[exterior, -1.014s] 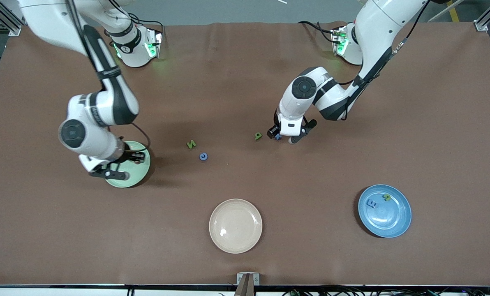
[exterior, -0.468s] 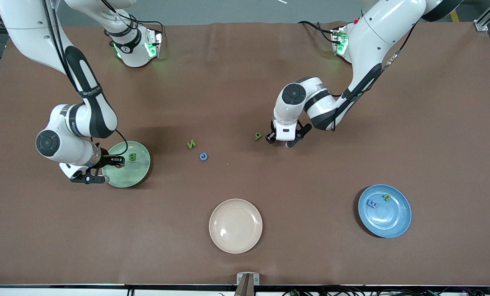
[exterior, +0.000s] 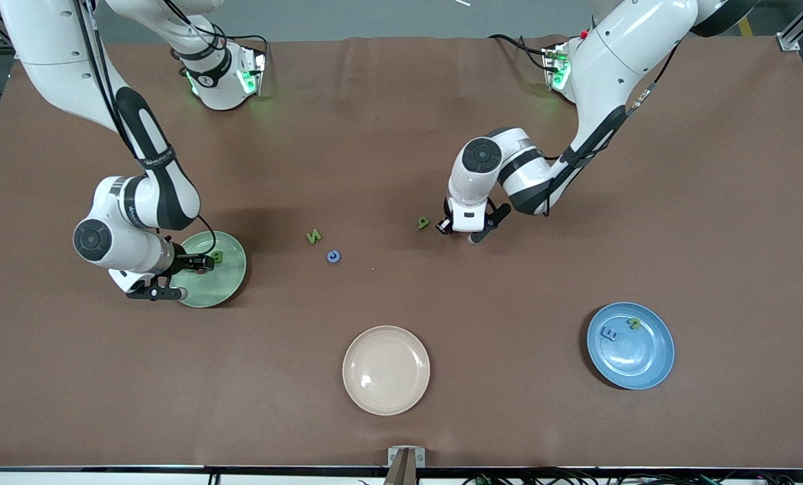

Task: Sort upper and lower case letters into plates
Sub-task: 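Grasp the blue + with the left gripper while the right gripper places Q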

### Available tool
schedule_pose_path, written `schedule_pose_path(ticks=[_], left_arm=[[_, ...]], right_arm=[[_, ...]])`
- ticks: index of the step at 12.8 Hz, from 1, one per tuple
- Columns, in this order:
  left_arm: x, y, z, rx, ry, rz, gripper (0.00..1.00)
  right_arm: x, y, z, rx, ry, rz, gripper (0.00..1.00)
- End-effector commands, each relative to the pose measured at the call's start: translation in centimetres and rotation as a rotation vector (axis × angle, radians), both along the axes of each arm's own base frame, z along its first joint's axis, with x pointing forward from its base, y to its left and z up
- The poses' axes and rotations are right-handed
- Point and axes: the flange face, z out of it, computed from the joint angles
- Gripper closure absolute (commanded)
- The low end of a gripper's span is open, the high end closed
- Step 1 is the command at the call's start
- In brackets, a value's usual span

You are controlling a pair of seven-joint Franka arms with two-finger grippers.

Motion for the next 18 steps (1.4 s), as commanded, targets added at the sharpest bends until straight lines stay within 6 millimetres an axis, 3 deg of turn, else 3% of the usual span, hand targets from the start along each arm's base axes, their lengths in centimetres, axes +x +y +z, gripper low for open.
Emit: schedule_pose_path(ticks=[1, 5, 9, 10, 13, 16, 18], left_arm=[[0.7, 0.3, 0.3, -0.001, -0.019, 0.026, 0.96], [3.7, 0.2, 2.7, 0.006, -0.057, 0.050, 1.00], [10.5, 2.1, 7.8, 0.041, -0.119, 0.086, 1.00], [12.1, 3.1, 8.7, 0.045, -0.131, 0.066, 1.00], [16.4, 8.4, 10.3, 0.060, -0.155, -0.020, 1.00], [19.6, 13.6, 12.1, 0.101, -0.144, -0.121, 1.00], [22.1, 18.3, 13.2, 0.117, -0.145, -0.171, 1.00]], right_arm=[[-0.4, 4.3, 3.1, 0.000, -0.002, -0.069, 0.00], [-3.0, 16.1, 4.8, -0.032, -0.010, -0.117, 0.00], [-6.9, 25.2, 3.8, -0.009, -0.064, 0.127, 0.00], [-7.6, 26.2, 3.5, -0.002, -0.079, 0.170, 0.01], [-9.6, 26.6, 1.6, 0.025, -0.146, 0.301, 0.03], [-10.0, 27.0, 0.4, 0.033, -0.168, 0.396, 0.03], [-10.0, 27.1, 0.5, 0.033, -0.174, 0.430, 0.06]])
